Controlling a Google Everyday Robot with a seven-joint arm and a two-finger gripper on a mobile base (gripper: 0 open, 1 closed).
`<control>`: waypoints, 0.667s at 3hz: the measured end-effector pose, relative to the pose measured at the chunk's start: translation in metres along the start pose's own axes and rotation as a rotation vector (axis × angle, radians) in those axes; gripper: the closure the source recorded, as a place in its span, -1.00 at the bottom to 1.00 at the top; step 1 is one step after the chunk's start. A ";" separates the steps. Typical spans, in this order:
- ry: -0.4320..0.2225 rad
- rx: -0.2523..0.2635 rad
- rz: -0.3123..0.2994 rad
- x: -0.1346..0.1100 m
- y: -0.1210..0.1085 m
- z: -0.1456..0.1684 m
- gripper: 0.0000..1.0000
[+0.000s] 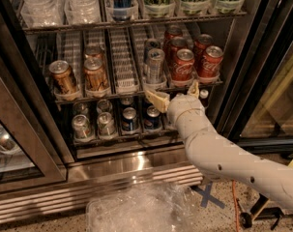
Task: Pick coke can from middle shelf of fridge
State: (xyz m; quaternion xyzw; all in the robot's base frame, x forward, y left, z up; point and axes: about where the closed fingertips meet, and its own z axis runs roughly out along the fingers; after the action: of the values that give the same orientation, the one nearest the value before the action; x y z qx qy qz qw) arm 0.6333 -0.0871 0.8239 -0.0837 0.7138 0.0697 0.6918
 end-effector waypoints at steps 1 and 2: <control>-0.023 0.024 -0.028 -0.009 -0.005 -0.006 -0.80; -0.042 0.048 -0.055 -0.014 -0.011 -0.007 -0.68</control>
Offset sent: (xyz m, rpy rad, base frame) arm -0.0039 -0.0212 0.0188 -0.0752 -0.0825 -0.0752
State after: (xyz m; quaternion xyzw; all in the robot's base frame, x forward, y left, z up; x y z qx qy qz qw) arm 0.6294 -0.0994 0.8380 -0.0854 0.6981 0.0353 0.7101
